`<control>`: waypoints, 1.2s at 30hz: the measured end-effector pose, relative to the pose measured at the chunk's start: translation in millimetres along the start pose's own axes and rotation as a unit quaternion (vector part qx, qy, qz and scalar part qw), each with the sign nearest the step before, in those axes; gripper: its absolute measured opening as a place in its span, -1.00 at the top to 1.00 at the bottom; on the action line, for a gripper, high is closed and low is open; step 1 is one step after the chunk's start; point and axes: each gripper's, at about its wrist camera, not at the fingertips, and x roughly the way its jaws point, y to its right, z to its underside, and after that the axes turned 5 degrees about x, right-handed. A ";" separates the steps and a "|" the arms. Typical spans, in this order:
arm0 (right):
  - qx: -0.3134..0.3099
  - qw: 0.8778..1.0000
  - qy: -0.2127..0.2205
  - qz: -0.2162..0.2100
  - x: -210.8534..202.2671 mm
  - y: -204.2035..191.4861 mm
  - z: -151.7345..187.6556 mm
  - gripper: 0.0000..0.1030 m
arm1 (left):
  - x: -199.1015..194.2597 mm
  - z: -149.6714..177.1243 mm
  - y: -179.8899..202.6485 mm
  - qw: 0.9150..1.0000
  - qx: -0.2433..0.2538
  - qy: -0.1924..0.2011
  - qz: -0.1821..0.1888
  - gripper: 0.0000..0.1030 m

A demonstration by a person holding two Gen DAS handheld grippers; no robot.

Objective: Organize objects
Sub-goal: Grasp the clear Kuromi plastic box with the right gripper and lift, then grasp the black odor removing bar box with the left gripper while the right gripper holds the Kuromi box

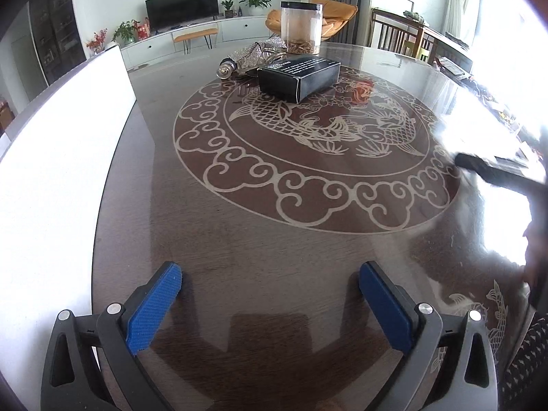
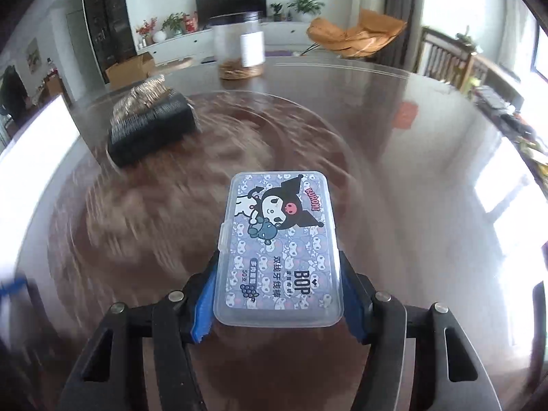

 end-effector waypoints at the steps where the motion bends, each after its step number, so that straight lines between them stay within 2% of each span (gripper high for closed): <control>1: 0.008 1.000 0.002 0.000 -3.6 6.7 4.7 -0.19 | 1.5 -2.7 0.7 1.000 0.000 -0.001 0.002 -1.00; 5: 0.043 0.999 0.012 -0.022 -15.7 24.4 12.3 -0.20 | 20.7 -31.1 6.0 1.000 0.020 -0.006 0.016 -1.00; 8: 0.043 0.999 0.011 -0.031 -18.1 20.1 10.8 -0.27 | 50.8 -77.4 7.4 0.998 0.046 -0.018 0.034 -1.00; 12: 0.014 1.000 0.007 -0.027 -14.5 8.0 9.7 -0.38 | 89.0 -131.6 -5.7 0.998 0.054 -0.004 0.039 -1.00; 14: 0.000 1.000 0.004 -0.021 -14.6 0.9 12.4 -0.40 | 100.6 -148.1 -10.2 0.998 0.057 -0.001 0.040 -1.00; 17: -0.017 1.000 0.002 -0.012 -13.2 -5.4 12.6 -0.42 | 117.2 -174.9 -10.3 0.996 0.070 -0.018 0.046 -1.00; 19: -0.017 1.000 0.001 -0.016 -14.0 -4.0 13.6 -0.43 | 125.0 -189.3 -8.2 0.997 0.068 -0.018 0.032 -1.00; 22: -0.017 1.000 0.001 -0.021 -14.5 -2.9 14.4 -0.48 | 133.5 -201.6 5.3 0.995 0.085 -0.016 0.049 -1.00; 24: -0.018 1.000 0.000 -0.021 -13.7 -3.2 13.9 -0.49 | 129.5 -203.9 18.5 0.993 0.106 0.004 0.059 -0.64; 25: -0.018 1.000 0.000 -0.021 -13.7 -3.2 13.8 -0.49 | 127.3 -204.3 20.8 0.993 0.102 0.010 0.061 -0.33; 26: -0.018 1.000 0.000 -0.021 -13.7 -3.1 13.8 -0.49 | 125.8 -203.6 23.0 0.993 0.096 0.009 0.067 -0.17; 27: -0.017 1.000 0.001 -0.022 -13.6 -3.0 13.7 -0.49 | 122.5 -201.2 26.6 0.993 0.095 0.011 0.064 -0.12; 30: -0.018 1.000 0.000 -0.021 -13.7 -3.1 13.6 -0.49 | 103.7 -174.7 29.5 0.998 0.057 0.003 0.039 -0.12; 33: -0.016 1.000 0.000 -0.023 -13.5 -2.5 13.3 -0.49 | 68.2 -125.7 29.4 1.000 0.013 -0.004 0.021 -0.13; 34: -0.016 1.000 0.000 -0.023 -13.6 -2.1 13.2 -0.49 | 49.5 -99.0 31.1 1.000 0.001 -0.002 0.020 -0.15; 36: -0.016 1.000 0.001 -0.023 -13.7 -1.5 13.2 -0.49 | 27.4 -63.0 33.5 1.000 -0.001 0.000 0.017 -0.54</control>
